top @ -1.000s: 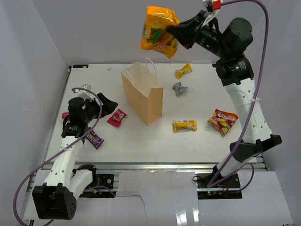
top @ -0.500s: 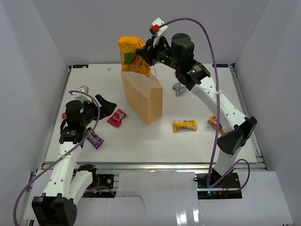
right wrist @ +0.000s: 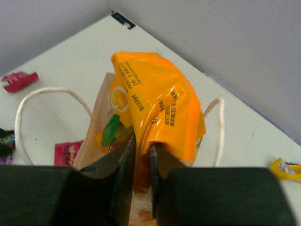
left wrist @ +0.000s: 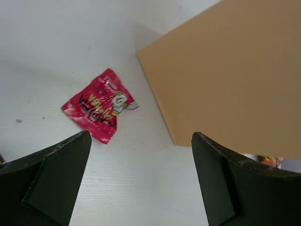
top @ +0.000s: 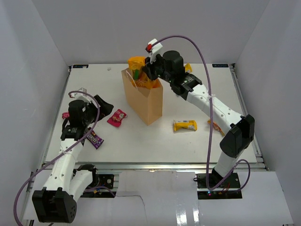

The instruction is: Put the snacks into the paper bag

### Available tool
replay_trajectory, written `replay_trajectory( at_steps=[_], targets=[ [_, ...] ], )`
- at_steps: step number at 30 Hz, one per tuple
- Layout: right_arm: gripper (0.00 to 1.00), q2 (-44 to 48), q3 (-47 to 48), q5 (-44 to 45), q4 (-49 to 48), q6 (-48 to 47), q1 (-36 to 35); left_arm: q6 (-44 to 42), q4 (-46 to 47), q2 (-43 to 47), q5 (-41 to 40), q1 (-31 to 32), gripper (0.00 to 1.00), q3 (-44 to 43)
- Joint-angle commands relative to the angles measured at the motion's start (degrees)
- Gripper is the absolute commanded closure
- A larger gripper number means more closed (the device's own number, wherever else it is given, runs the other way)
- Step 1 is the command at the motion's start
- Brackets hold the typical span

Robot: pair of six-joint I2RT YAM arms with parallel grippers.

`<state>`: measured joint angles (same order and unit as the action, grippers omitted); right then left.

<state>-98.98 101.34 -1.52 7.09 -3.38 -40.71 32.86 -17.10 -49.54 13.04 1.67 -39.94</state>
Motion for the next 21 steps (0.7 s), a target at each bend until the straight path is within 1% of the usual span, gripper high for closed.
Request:
replay_trajectory(
  at_steps=[1, 3, 4, 6, 7, 8, 10, 11, 12, 13, 14, 15, 16, 17, 19, 20, 21],
  targets=[
    [0.75, 4.7, -1.0, 3.9, -9.7, -1.9, -0.3, 5.0, -6.6, -2.5, -11.3, 0.1, 0.02, -2.8],
    [0.64, 5.3, -1.1, 3.0, -9.6, -3.2, -0.6, 6.9, -8.3, -5.2, -14.6, 0.1, 0.02, -4.3],
    [0.55, 5.4, -1.0, 2.7, -9.5, -3.6, -0.5, 7.6, -8.9, -6.0, -16.5, 0.1, 0.02, -4.8],
    [0.52, 5.8, -0.4, 2.0, -9.3, -4.2, -0.7, 10.3, -10.2, -8.4, -17.3, 0.1, 0.02, -5.5],
    [0.48, 5.9, -0.1, 2.0, -8.9, -4.4, -0.6, 10.9, -10.4, -9.2, -17.1, 0.1, 0.02, -5.7],
    [0.47, 6.3, 0.3, -0.5, -8.6, -4.4, -0.6, 11.5, -10.3, -10.0, -16.5, 0.1, 0.02, -5.6],
    [0.38, 6.6, 1.5, -3.0, -7.6, -6.3, -0.6, 9.9, -9.6, -14.0, -13.9, 0.1, 0.04, -6.1],
    [0.31, 7.3, 1.9, -8.0, -6.1, -7.9, -0.7, 5.8, -8.9, -15.8, -8.9, 0.1, 0.06, -6.6],
    [0.21, 7.7, 2.5, -10.9, -4.1, -9.9, -0.6, 3.6, -8.7, -19.9, -6.6, 0.1, 0.08, -7.3],
    [0.18, 8.0, 3.9, -13.0, -2.6, -13.5, -0.5, 1.6, -8.5, -22.0, -4.3, 0.1, 0.11, -8.8],
    [0.16, 9.1, 4.1, -15.9, -0.4, -14.6, -0.1, -2.2, -8.6, -24.0, -1.4, 0.2, 0.11, -9.6],
    [0.15, 9.5, 4.2, -17.5, 0.6, -15.9, 0.3, -4.0, -8.6, -26.0, -0.6, 0.3, 0.11, -10.5],
    [0.13, 10.0, 4.3, -18.2, 1.8, -17.7, 0.7, -5.8, -8.7, -29.4, -0.3, 0.5, 0.11, -12.2],
    [0.13, 11.2, 3.4, -20.3, 3.7, -18.3, 1.4, -7.4, -8.8, -30.9, -0.6, 1.3, 0.11, -13.0],
    [0.12, 12.7, 1.3, -23.6, 5.6, -19.2, 4.8, -12.5, -8.3, -34.9, -1.7, 2.8, 0.11, -14.7],
    [0.12, 14.5, -2.2, -26.8, 6.2, -19.1, 6.2, -14.7, -7.9, -36.1, -2.7, 5.1, 0.11, -16.4],
    [0.11, 15.4, -4.3, -28.9, 7.4, -18.9, 9.7, -18.6, -7.6, -37.4, -3.5, 6.4, 0.11, -17.3]
  ],
)
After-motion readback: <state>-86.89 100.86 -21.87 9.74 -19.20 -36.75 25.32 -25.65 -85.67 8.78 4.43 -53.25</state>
